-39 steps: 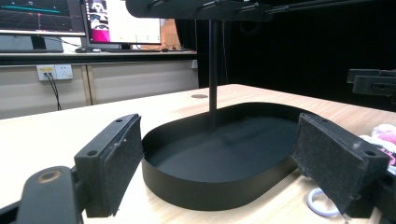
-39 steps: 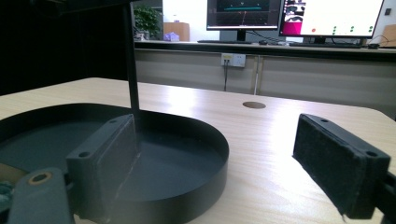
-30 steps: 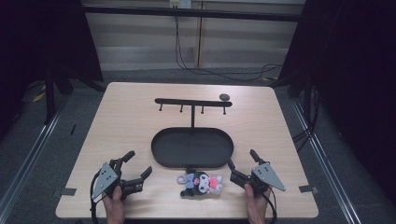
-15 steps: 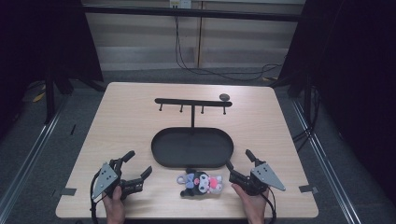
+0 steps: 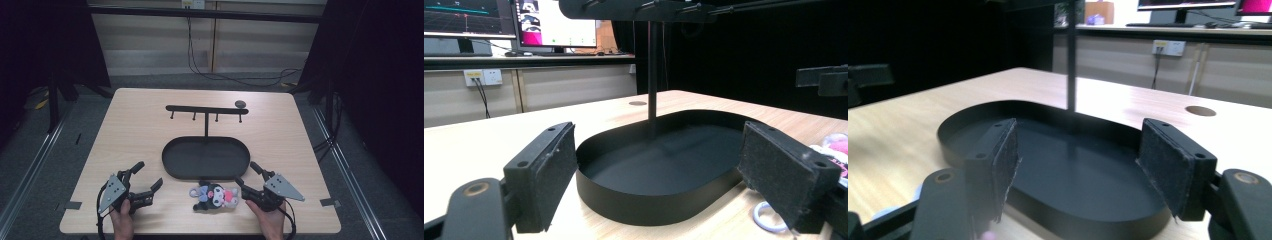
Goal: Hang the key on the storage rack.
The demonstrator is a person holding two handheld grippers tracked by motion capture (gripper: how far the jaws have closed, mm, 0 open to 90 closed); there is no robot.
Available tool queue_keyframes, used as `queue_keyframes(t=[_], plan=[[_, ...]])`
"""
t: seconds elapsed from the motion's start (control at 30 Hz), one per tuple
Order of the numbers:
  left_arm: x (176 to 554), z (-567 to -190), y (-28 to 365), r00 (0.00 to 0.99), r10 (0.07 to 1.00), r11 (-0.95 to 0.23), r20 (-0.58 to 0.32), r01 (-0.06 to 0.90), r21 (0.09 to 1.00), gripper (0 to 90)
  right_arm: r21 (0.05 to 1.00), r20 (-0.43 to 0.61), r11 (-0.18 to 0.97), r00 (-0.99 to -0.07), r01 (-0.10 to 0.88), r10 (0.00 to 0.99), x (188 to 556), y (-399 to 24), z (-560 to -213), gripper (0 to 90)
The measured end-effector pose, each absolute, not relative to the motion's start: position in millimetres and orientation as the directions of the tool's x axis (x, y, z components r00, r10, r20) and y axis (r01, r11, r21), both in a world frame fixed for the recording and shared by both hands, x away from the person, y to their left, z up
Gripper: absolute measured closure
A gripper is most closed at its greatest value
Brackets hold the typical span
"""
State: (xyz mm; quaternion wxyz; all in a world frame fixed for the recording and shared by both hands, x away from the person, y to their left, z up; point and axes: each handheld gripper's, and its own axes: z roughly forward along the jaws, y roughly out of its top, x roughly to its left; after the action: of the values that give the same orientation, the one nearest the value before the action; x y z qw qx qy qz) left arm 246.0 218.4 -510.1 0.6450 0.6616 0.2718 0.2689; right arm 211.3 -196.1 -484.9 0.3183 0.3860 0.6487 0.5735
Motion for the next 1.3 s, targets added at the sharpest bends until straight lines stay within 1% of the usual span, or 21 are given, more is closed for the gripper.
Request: queue_keyframes(t=[0.07,0.1,0.23,0.27,0.3,0.4,0.5,0.57,0.63,0.7,0.8,0.87,0.9,1.0,1.07,1.1,1.17,1.3], plan=[[246,-510,218,0.708,0.706,-0.020,0.005,0.012,1.000,15.5,0.988,0.033,0.052,-0.527,0.146,0.849,211,-192,-482,32.4],[246,-510,218,0.708,0.706,-0.020,0.005,0.012,1.000,15.4,0.987,0.030,0.063,-0.555,0.148,0.831,211,-189,-479,34.7],[246,-510,218,0.708,0.706,-0.021,0.007,0.011,1.000,15.5,0.984,0.030,0.078,-0.583,0.159,0.812,212,-185,-474,37.0],[246,-510,218,0.708,0.706,-0.019,0.005,0.012,1.000,15.4,0.980,0.011,0.111,-0.603,0.165,0.798,213,-182,-470,38.8],[246,-510,218,0.705,0.709,-0.017,0.003,0.013,1.000,15.4,0.980,0.011,0.111,-0.603,0.165,0.798,213,-182,-470,38.8],[246,-510,218,0.705,0.709,-0.017,0.003,0.013,1.000,15.4,0.969,-0.025,0.173,-0.631,0.175,0.775,215,-178,-465,38.0],[246,-510,218,0.708,0.707,-0.020,0.007,0.011,1.000,15.5,0.939,-0.017,0.243,-0.670,0.246,0.742,217,-170,-458,40.6],[246,-510,218,0.708,0.706,-0.020,0.006,0.012,1.000,15.5,0.929,-0.039,0.277,-0.679,0.247,0.733,218,-166,-455,42.5],[246,-510,218,0.708,0.706,-0.021,0.006,0.013,1.000,15.4,0.925,-0.027,0.282,-0.693,0.256,0.720,221,-160,-453,42.5],[246,-510,218,0.708,0.706,-0.021,0.006,0.013,1.000,15.4,0.916,0.002,0.287,-0.720,0.279,0.694,225,-156,-453,44.5],[246,-510,218,0.708,0.706,-0.021,0.005,0.013,1.000,15.4,0.907,0.002,0.309,-0.734,0.288,0.680,227,-152,-451,45.9],[246,-510,218,0.708,0.706,-0.020,0.005,0.013,1.000,15.5,0.888,0.035,0.332,-0.767,0.317,0.640,232,-145,-447,44.7],[246,-510,218,0.708,0.707,-0.020,0.005,0.013,1.000,15.5,0.888,0.035,0.332,-0.767,0.317,0.640,232,-145,-447,44.7],[246,-510,218,0.706,0.708,-0.015,0.000,0.016,1.000,15.4,0.858,0.049,0.379,-0.790,0.346,0.611,239,-135,-443,42.8],[246,-510,218,0.705,0.710,-0.016,0.000,0.017,1.000,15.4,0.822,0.057,0.433,-0.809,0.371,0.585,246,-126,-441,41.8],[246,-510,218,0.709,0.705,-0.021,0.006,0.012,1.000,15.4,0.822,0.057,0.433,-0.809,0.371,0.585,246,-126,-441,41.8],[246,-510,218,0.709,0.705,-0.021,0.005,0.013,1.000,15.4,0.775,0.083,0.488,-0.830,0.402,0.551,255,-119,-437,41.0],[246,-510,218,0.709,0.705,-0.021,0.006,0.012,1.000,15.4,0.736,0.098,0.535,-0.846,0.416,0.524,262,-113,-435,41.3]])
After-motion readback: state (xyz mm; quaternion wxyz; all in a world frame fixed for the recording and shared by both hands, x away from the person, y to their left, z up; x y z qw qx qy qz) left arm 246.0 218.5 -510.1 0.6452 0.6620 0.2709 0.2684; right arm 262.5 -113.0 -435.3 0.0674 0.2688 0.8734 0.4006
